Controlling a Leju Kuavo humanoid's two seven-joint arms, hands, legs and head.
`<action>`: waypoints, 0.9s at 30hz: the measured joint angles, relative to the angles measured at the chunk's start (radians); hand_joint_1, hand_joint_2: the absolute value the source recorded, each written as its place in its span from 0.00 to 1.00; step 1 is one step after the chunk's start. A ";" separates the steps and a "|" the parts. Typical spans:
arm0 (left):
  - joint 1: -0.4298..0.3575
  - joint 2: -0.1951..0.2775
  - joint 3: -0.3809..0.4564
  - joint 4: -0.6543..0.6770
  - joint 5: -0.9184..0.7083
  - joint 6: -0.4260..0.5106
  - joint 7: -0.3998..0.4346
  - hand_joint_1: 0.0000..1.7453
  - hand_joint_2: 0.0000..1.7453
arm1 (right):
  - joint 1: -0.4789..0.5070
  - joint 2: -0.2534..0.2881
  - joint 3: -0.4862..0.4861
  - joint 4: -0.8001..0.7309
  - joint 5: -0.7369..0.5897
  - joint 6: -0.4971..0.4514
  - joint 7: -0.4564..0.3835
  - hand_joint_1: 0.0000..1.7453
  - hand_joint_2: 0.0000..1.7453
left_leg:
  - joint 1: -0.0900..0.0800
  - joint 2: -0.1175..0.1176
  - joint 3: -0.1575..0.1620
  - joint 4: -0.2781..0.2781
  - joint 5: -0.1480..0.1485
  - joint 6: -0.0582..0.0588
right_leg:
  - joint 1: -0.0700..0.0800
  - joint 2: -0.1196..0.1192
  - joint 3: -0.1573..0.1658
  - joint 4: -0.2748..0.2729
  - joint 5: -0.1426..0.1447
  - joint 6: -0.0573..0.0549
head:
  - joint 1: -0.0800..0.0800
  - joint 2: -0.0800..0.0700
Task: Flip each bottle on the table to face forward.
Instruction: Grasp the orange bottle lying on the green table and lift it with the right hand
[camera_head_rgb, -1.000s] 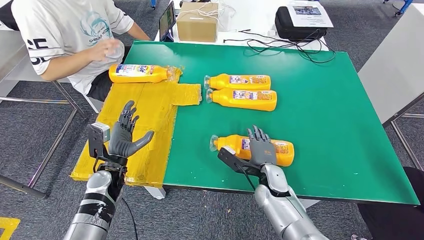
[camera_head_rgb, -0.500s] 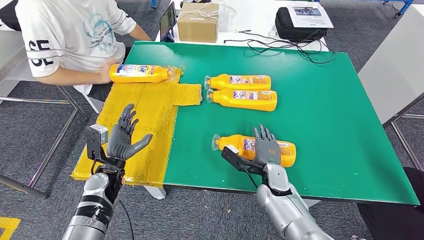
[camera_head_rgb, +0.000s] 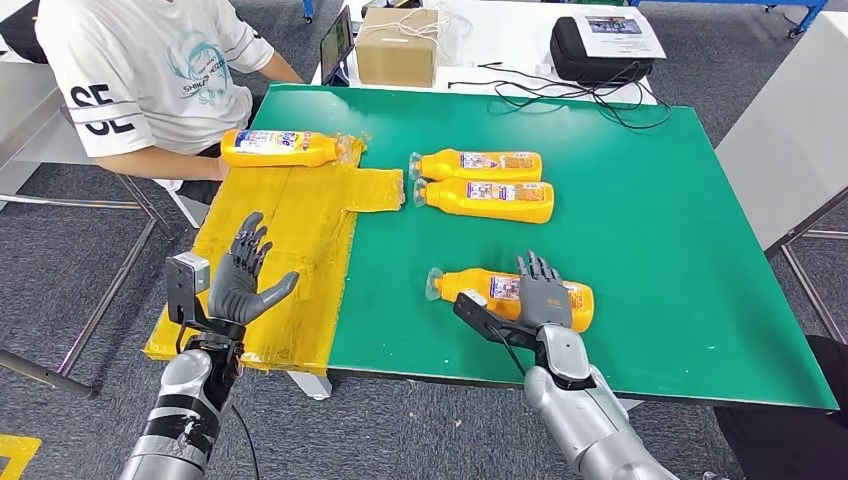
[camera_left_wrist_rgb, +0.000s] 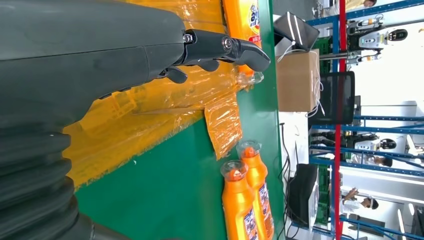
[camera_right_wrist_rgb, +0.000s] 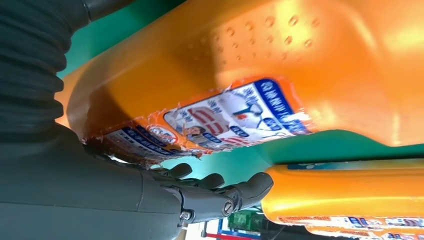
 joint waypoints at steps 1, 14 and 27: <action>0.000 0.000 0.001 0.000 0.000 0.000 0.000 0.00 1.00 | 0.000 -0.002 0.000 0.000 0.000 0.001 0.000 0.00 1.00 | 0.000 0.000 0.000 0.000 0.000 0.000 | 0.000 0.000 0.000 0.000 0.000 0.000 | 0.000 0.000; 0.006 0.012 0.009 -0.001 -0.008 -0.007 0.000 0.00 1.00 | 0.025 -0.030 -0.014 -0.023 0.012 0.044 0.006 0.00 1.00 | 0.000 0.000 0.007 0.000 0.000 0.000 | 0.000 0.000 0.007 -0.001 0.000 0.001 | 0.000 0.000; 0.012 0.020 0.020 -0.003 -0.010 -0.012 0.000 0.00 1.00 | 0.041 -0.059 -0.015 -0.051 0.031 0.076 0.012 1.00 1.00 | 0.000 -0.002 0.012 0.000 0.000 0.001 | 0.000 0.000 0.012 -0.002 -0.001 0.002 | 0.000 0.000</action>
